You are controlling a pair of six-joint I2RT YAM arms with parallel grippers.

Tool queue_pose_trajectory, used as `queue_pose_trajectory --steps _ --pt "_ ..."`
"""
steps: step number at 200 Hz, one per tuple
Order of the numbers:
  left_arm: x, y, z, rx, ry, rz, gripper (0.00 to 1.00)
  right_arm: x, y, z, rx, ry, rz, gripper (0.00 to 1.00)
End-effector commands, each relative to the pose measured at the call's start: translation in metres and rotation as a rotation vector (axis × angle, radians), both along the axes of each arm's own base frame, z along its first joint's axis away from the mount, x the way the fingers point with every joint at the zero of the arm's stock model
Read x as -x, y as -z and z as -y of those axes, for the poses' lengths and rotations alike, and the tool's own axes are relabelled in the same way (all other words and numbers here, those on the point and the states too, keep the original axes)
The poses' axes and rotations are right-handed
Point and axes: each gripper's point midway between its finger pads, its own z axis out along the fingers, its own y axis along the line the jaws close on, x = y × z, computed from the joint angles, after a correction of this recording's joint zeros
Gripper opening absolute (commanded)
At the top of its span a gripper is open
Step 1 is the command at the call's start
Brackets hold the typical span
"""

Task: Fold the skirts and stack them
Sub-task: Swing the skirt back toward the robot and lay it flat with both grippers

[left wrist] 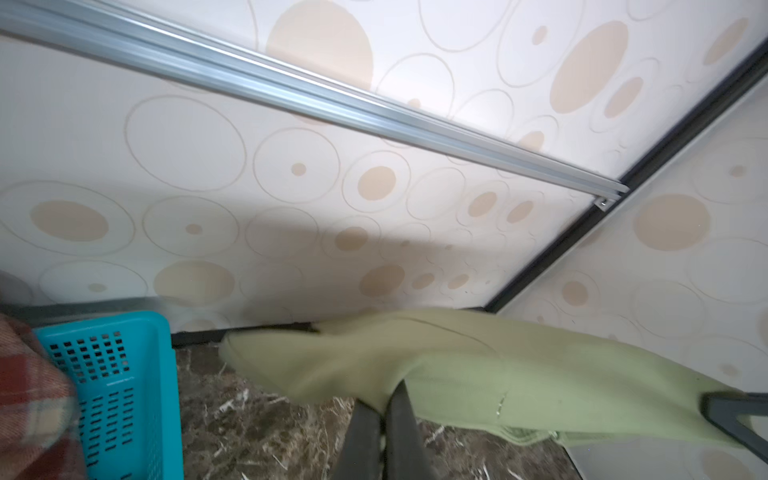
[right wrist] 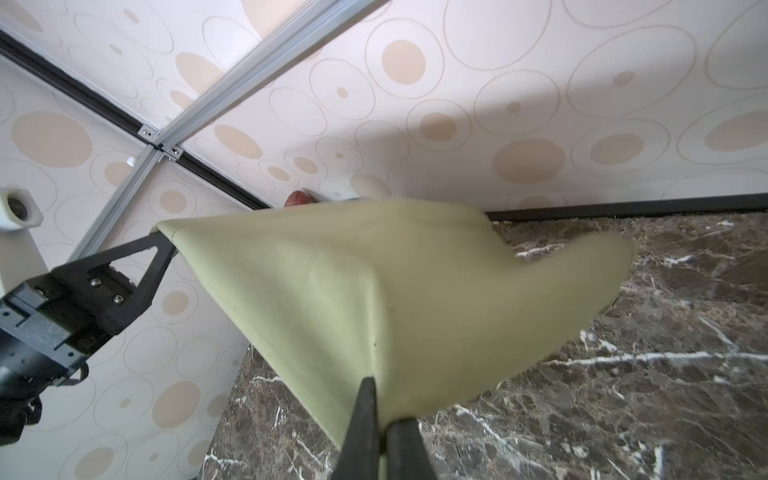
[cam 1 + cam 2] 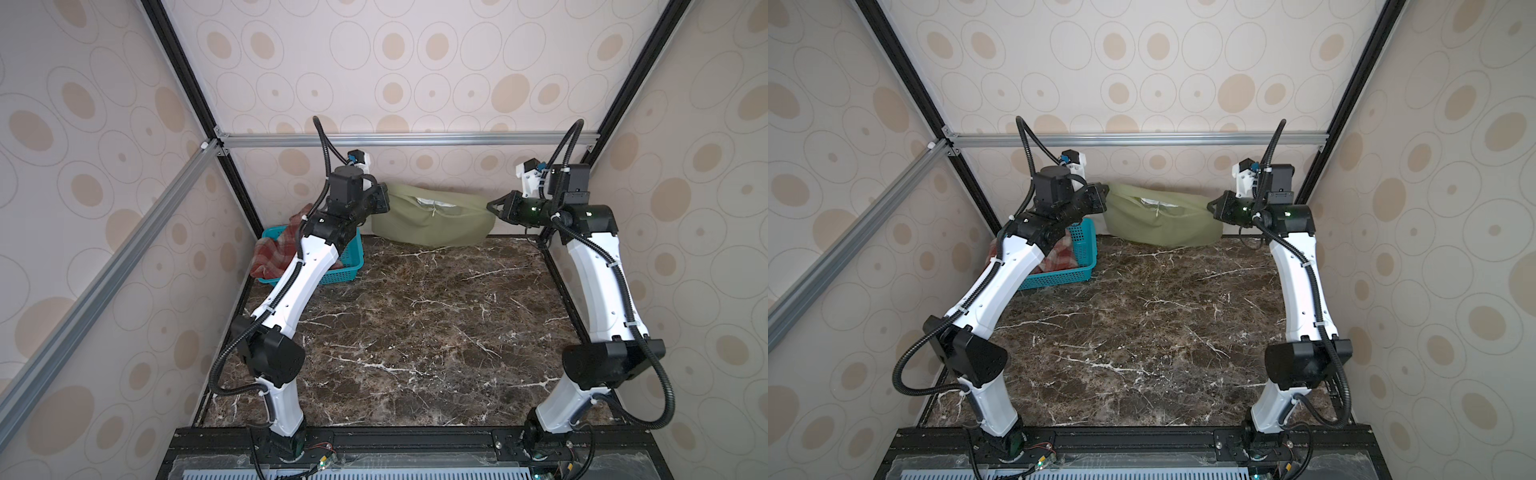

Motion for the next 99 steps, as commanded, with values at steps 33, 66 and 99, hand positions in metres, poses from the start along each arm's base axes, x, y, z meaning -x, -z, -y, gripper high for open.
queue_pose_trajectory --steps 33,66,99 --pt "0.077 0.143 -0.008 0.059 0.024 -0.187 0.0 0.085 0.141 -0.006 0.057 0.003 -0.228 0.0" --pt "0.151 0.284 -0.018 0.01 -0.001 -0.458 0.0 0.157 0.254 -0.018 0.069 0.001 -0.472 0.0" --pt "0.208 0.346 -0.041 -0.045 -0.045 -0.604 0.0 0.222 0.313 -0.03 0.126 -0.021 -0.609 0.0"
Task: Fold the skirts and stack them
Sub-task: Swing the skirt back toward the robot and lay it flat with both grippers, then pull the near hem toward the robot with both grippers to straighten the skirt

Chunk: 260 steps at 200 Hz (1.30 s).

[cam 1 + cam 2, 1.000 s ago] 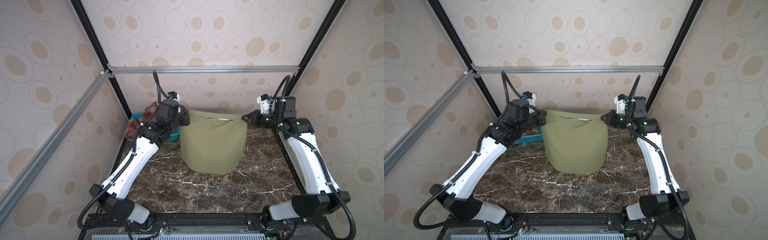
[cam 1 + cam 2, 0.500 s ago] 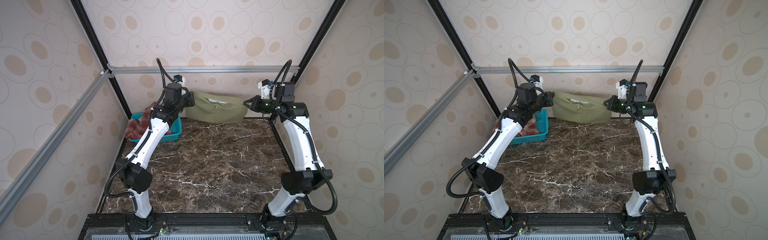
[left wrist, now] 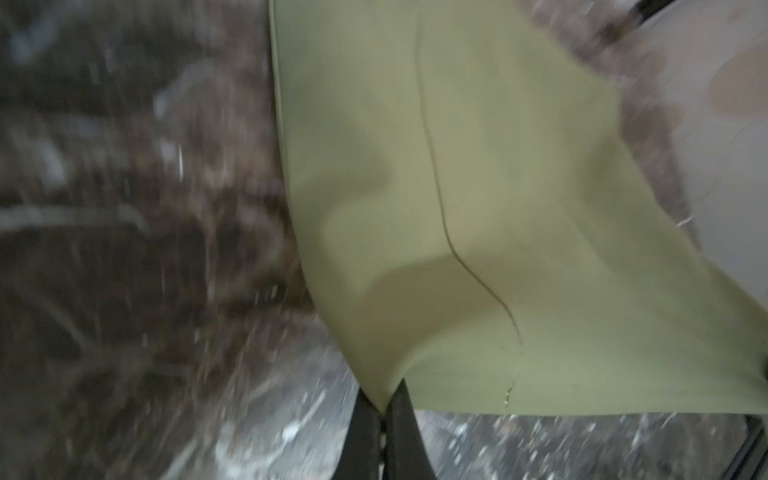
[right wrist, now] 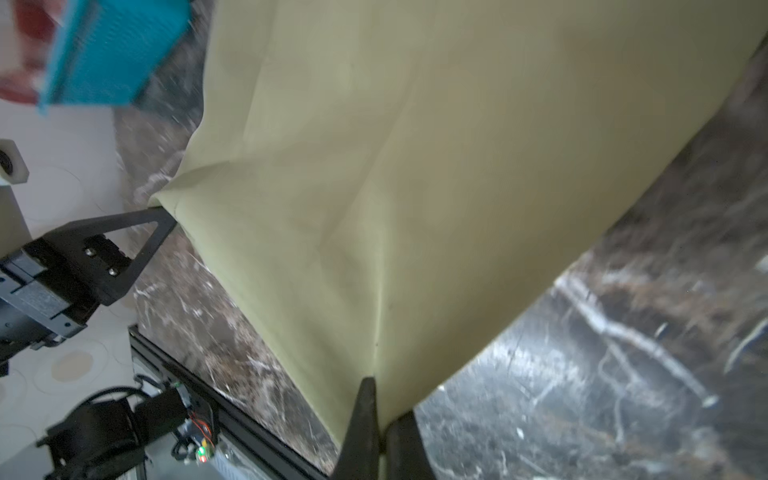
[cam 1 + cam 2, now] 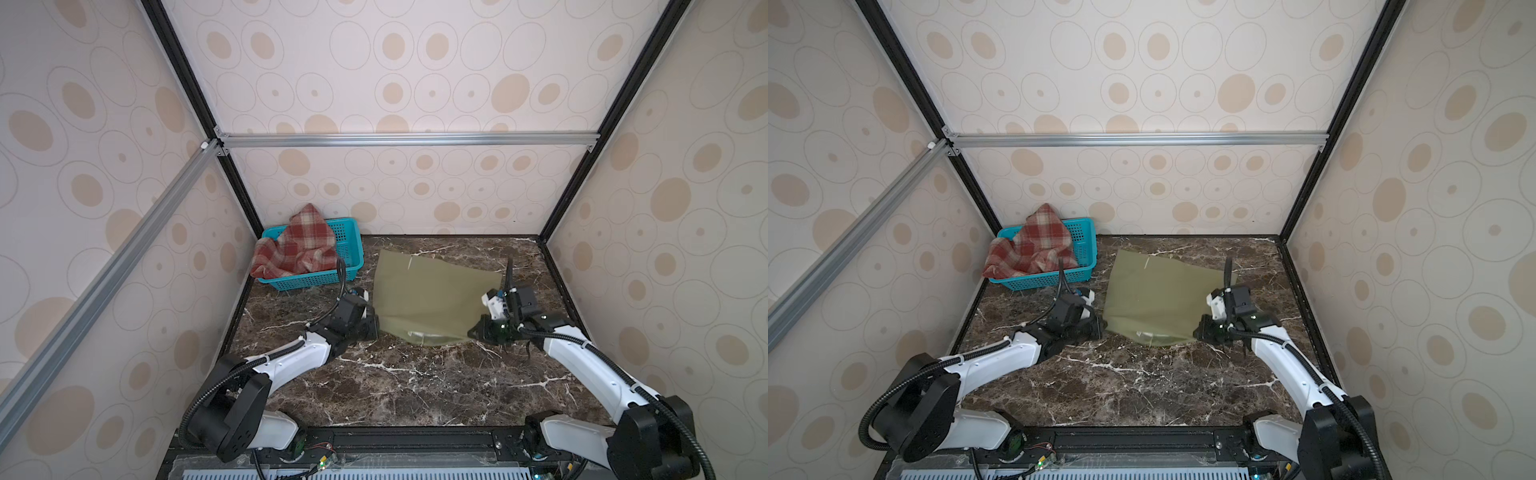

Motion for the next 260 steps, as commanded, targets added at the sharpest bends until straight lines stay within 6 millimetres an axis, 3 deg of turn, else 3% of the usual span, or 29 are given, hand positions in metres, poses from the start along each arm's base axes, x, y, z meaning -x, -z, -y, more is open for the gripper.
queue_pose_trajectory --steps 1,13,24,34,41,47,74,92,109,131,153,182,208,260 --pt "-0.002 -0.018 -0.017 0.028 -0.123 0.068 0.0 0.018 0.006 0.0 0.042 0.036 0.022 0.0" --pt "0.009 -0.012 -0.026 -0.005 -0.13 0.047 0.0 0.028 0.011 0.002 0.045 0.042 -0.006 0.03" --pt "0.016 -0.012 -0.032 -0.024 -0.136 0.039 0.0 0.036 0.011 0.001 0.031 0.04 -0.023 0.15" --pt "0.021 -0.012 -0.035 -0.035 -0.128 0.029 0.17 0.039 0.006 0.002 0.03 0.041 -0.028 0.38" --pt "0.023 -0.014 -0.038 -0.051 -0.13 0.023 0.32 0.041 0.002 0.004 0.038 0.044 -0.031 0.47" --pt "0.025 -0.016 -0.042 -0.073 -0.131 0.018 0.38 0.041 -0.002 0.006 0.047 0.046 -0.029 0.48" --pt "0.025 -0.033 -0.052 -0.137 -0.137 0.043 0.45 0.039 -0.02 0.01 0.067 0.044 0.011 0.53" --pt "0.018 -0.045 -0.047 -0.125 -0.12 0.069 0.47 0.033 -0.022 0.005 0.05 0.039 0.018 0.5" --pt "0.01 -0.047 -0.031 -0.081 -0.079 0.083 0.43 0.025 -0.012 -0.006 0.004 0.046 0.01 0.36" --pt "0.0 -0.033 -0.015 -0.058 -0.042 0.07 0.32 0.025 0.008 -0.016 -0.012 0.044 -0.028 0.12" --pt "-0.003 -0.012 -0.006 -0.061 -0.015 0.044 0.25 0.026 0.031 -0.012 0.048 0.083 -0.061 0.0" --pt "0.0 0.012 -0.001 -0.07 0.002 -0.002 0.21 0.027 0.057 0.003 0.113 0.18 -0.106 0.0" --pt "0.005 0.022 -0.003 -0.076 0.002 -0.02 0.2 0.023 0.073 0.015 0.179 0.252 -0.131 0.0" --pt "0.034 0.044 -0.01 -0.07 -0.014 -0.085 0.2 0.008 0.093 0.039 0.384 0.307 -0.189 0.0"
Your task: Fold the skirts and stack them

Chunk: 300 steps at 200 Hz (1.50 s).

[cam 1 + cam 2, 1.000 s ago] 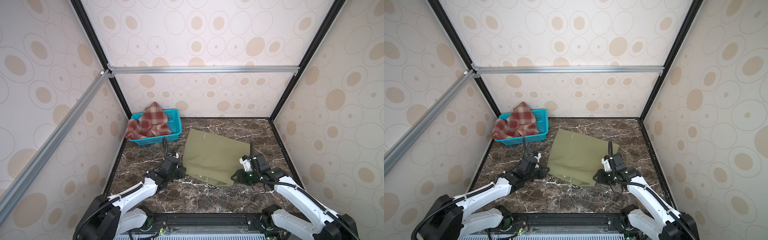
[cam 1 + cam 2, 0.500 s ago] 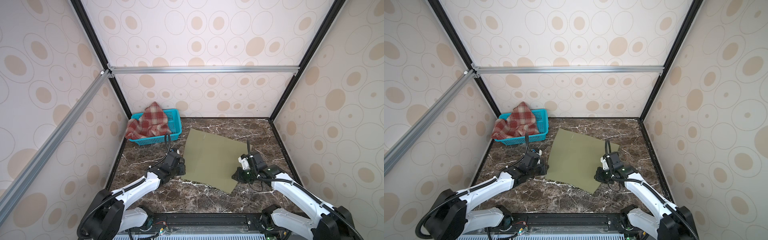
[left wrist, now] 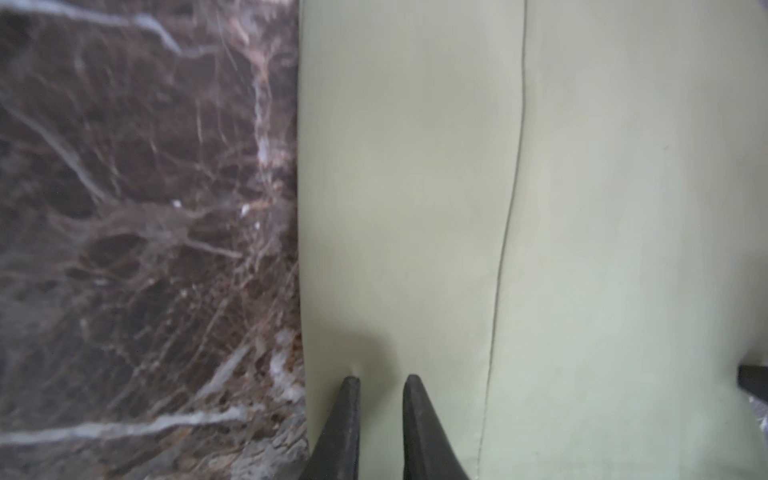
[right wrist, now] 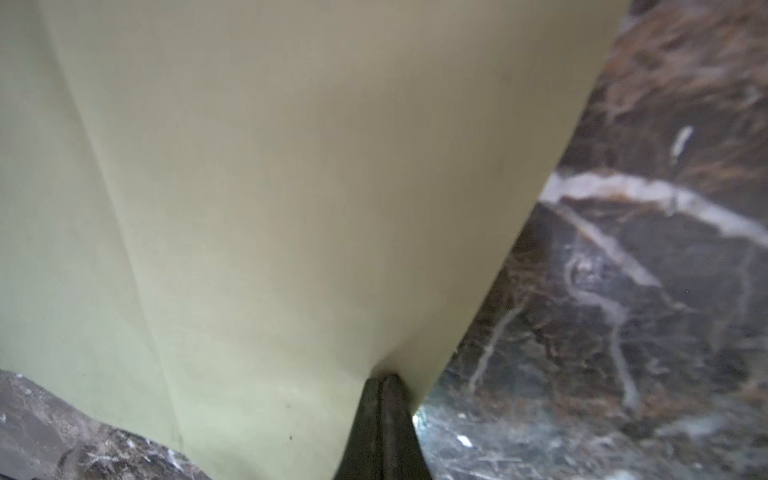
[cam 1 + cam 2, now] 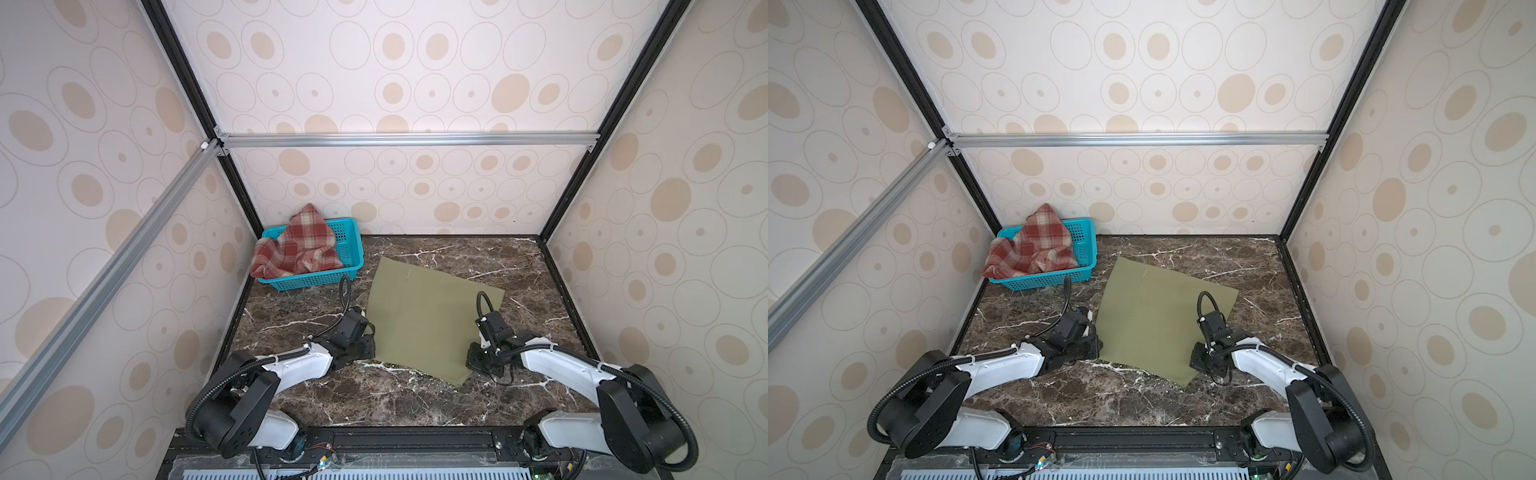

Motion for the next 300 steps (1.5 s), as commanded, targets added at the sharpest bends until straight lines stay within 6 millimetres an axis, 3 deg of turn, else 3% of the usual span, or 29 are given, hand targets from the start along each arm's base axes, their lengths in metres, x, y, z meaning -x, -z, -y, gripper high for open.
queue_pose_trajectory --steps 1,29,62,96,124,142,172,214,300 --pt "0.013 0.005 0.0 0.019 -0.012 -0.017 0.2 -0.011 0.009 0.022 0.142 0.066 -0.006 0.0" --pt "0.03 0.01 0.0 0.013 -0.013 -0.034 0.19 -0.037 0.008 0.028 0.193 0.087 0.044 0.0" --pt "0.05 0.008 0.008 0.062 -0.019 -0.062 0.19 -0.08 0.003 0.03 0.214 0.068 0.094 0.0" --pt "0.054 -0.012 0.021 0.131 -0.019 -0.038 0.2 -0.111 -0.016 0.018 0.197 -0.025 0.143 0.0" --pt "0.032 -0.042 0.014 0.026 -0.004 0.063 0.24 -0.102 -0.039 0.004 0.154 -0.069 0.182 0.0" --pt "0.023 -0.046 0.016 -0.028 0.026 0.076 0.24 -0.087 -0.039 -0.007 0.099 -0.082 0.155 0.0" --pt "0.017 -0.029 0.028 -0.063 0.077 0.032 0.18 -0.065 -0.031 -0.013 0.05 -0.062 0.127 0.0" --pt "0.021 -0.008 0.026 -0.087 0.087 0.003 0.16 -0.045 -0.011 -0.007 0.042 -0.024 0.082 0.0" --pt "0.048 0.01 0.043 -0.073 0.128 -0.06 0.13 -0.054 0.021 0.02 0.182 0.028 0.024 0.0"
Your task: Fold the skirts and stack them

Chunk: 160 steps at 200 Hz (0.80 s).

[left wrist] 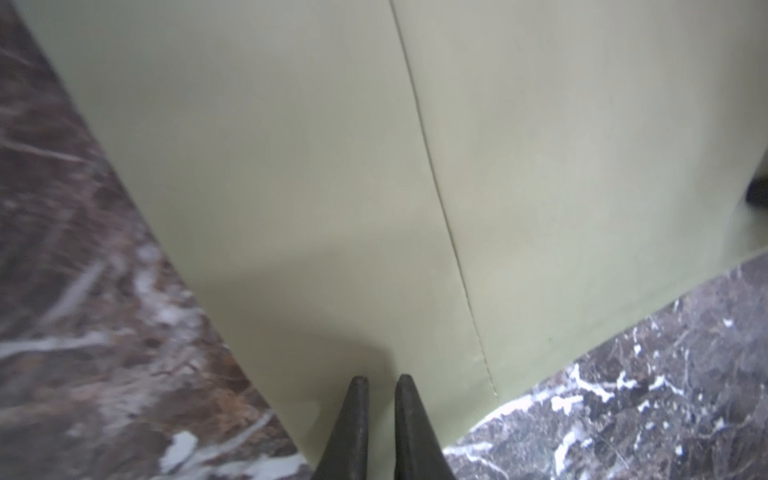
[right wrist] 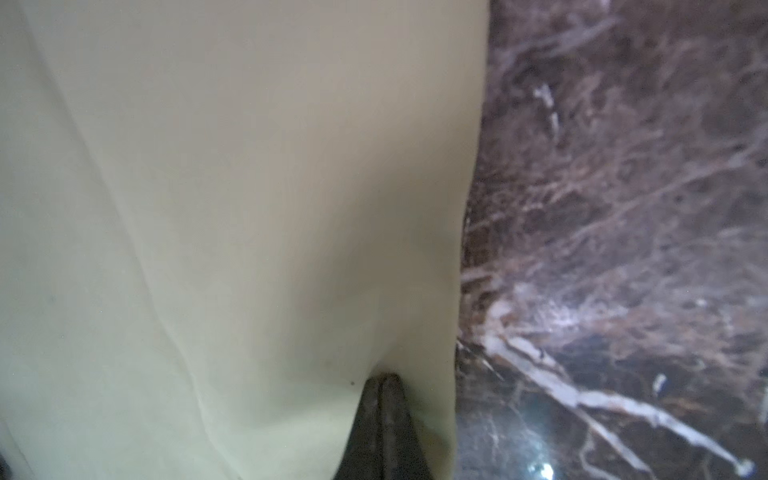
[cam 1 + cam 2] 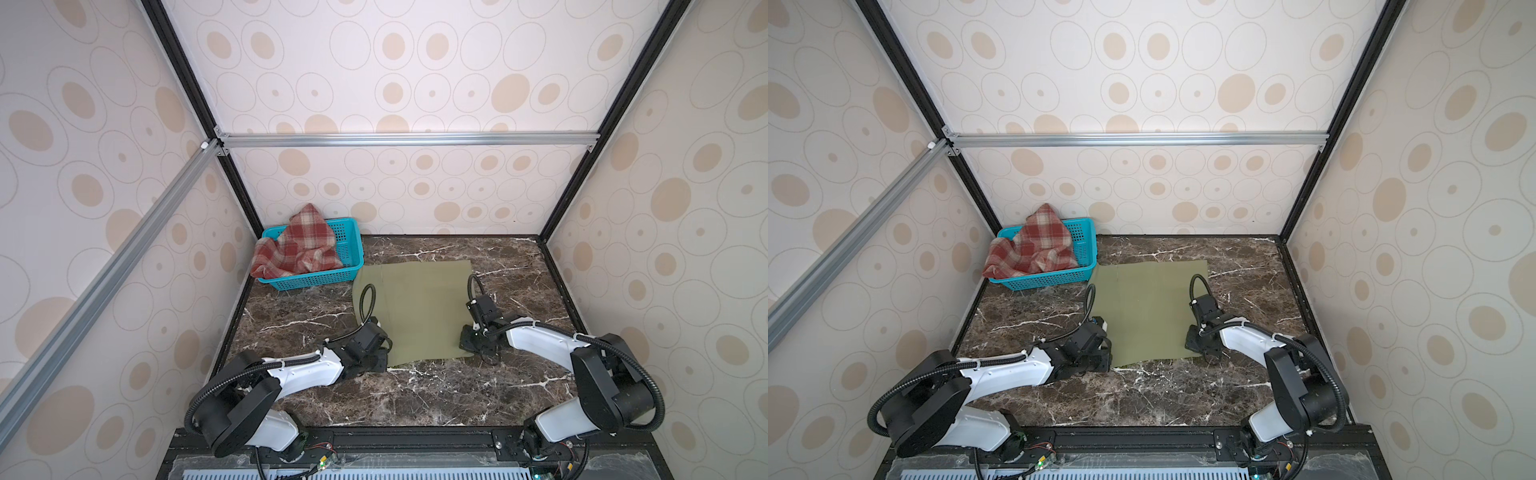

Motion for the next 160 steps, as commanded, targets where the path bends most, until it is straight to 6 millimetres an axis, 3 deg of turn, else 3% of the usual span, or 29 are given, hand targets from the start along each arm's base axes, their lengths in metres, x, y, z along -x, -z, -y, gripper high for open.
queue_pose_trajectory --steps 1,58,89,99,126,160 --pt "0.011 0.009 0.004 0.001 -0.004 -0.034 0.13 0.005 0.023 0.023 0.099 0.059 -0.06 0.0" --pt "0.036 0.013 0.043 0.094 0.031 -0.07 0.13 -0.039 0.012 0.042 0.105 0.096 -0.002 0.0" --pt "0.041 0.008 0.069 0.108 0.065 -0.074 0.07 -0.059 -0.009 0.028 0.042 0.075 0.056 0.0" --pt "0.039 -0.001 0.071 0.138 0.047 -0.059 0.05 -0.06 -0.016 0.024 0.015 0.07 0.077 0.0" --pt "0.026 -0.032 0.064 0.167 0.029 0.017 0.11 -0.05 -0.037 0.011 0.005 0.026 0.128 0.0" --pt "0.013 -0.039 0.046 0.07 0.058 0.045 0.12 -0.033 -0.039 0.003 -0.053 0.036 0.127 0.0"
